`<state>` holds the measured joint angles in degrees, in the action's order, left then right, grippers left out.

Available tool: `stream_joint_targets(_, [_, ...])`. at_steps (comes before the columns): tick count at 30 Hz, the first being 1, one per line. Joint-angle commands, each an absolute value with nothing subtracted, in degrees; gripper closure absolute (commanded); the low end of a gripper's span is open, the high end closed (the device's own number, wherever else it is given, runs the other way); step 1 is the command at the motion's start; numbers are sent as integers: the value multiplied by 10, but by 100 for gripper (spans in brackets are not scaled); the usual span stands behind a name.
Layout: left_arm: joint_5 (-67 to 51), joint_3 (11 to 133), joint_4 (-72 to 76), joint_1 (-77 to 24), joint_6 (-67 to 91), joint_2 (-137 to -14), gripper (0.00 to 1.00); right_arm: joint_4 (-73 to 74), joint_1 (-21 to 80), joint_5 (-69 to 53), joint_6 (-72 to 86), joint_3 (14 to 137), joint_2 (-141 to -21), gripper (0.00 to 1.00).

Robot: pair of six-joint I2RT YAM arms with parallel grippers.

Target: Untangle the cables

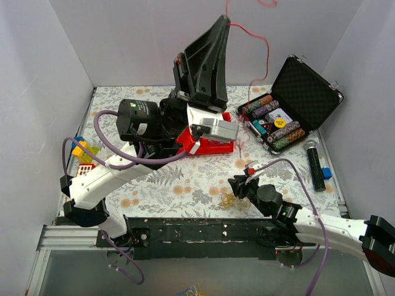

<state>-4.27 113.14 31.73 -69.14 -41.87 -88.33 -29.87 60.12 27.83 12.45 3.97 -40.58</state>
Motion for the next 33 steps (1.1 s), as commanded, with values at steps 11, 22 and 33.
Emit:
stream_joint_targets(11, [43,1175,301,-691,-432,-892,100,-368,603,272,178,37,-431,49])
stream_joint_targets(22, [228,994,299,-608,-145,-795,100,-269,603,265,135,94,-331,48])
stream_joint_targets(33, [186,896,310,-537,-4,-752,100,-215,603,299,146,77,-277,48])
